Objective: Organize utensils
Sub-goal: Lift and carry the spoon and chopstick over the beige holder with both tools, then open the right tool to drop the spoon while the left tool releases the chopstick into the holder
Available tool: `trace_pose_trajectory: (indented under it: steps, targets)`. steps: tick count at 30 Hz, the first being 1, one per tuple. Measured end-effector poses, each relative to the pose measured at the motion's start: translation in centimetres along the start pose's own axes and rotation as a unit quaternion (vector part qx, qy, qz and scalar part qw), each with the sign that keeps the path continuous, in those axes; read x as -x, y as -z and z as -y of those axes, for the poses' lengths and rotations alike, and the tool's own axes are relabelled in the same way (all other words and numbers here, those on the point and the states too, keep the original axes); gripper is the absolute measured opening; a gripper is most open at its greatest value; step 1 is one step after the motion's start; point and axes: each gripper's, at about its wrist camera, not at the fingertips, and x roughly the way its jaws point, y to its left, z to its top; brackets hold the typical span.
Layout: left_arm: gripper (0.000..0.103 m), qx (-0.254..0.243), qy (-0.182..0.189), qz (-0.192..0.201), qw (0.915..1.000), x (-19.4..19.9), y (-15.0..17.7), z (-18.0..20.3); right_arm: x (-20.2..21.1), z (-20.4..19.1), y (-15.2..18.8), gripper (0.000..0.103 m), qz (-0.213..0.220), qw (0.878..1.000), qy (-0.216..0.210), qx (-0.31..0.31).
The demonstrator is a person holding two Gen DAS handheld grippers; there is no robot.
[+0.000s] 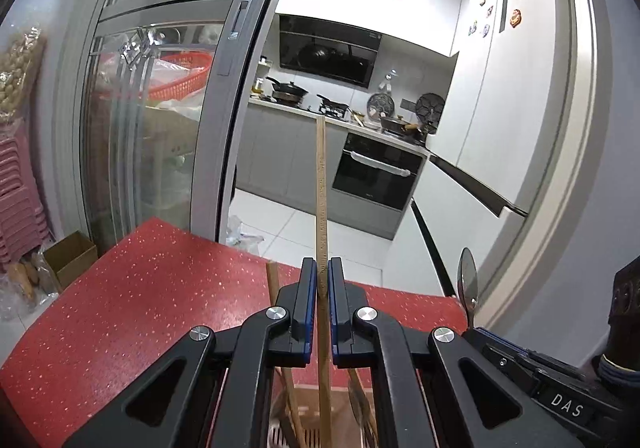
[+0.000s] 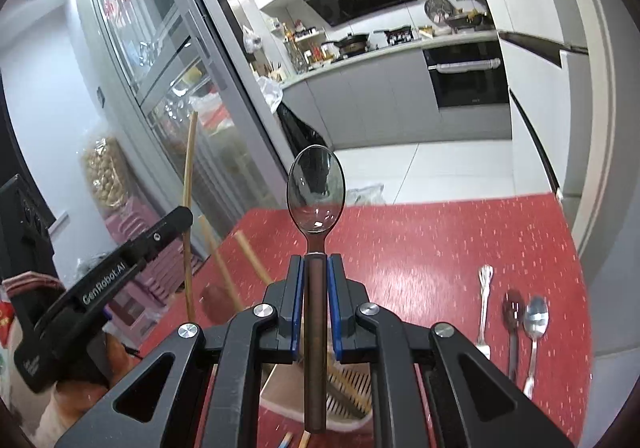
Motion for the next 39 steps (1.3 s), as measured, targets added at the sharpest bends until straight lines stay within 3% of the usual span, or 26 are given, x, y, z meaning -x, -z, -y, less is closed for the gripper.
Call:
trace_pose_trajectory:
  steps: [8,16,24,39]
  targets:
    - [0.031,-0.015,-0.025,0.019,0.9994,-2.0,1.8,0.2,-2.6,-0.6,1.6,0.012,0.023,0.998,0.022,0.057]
    - [0.031,-0.063,-0.037,0.029,0.9969,-1.0,4.1,1.2,-3.6,-0.1,3.7,0.012,0.016,0.996,0.036,0.081]
    - [0.031,-0.091,-0.046,0.009,0.9948,0.1,6.0,1.6,-2.7,-0.8,5.1,0.012,0.007,0.993,0.037,0.109]
    - [0.031,-0.087,-0.058,-0.021,0.9943,1.4,7.1,0.5,-2.5,-0.3,5.6,0.013,-0.038,0.994,0.022,0.098]
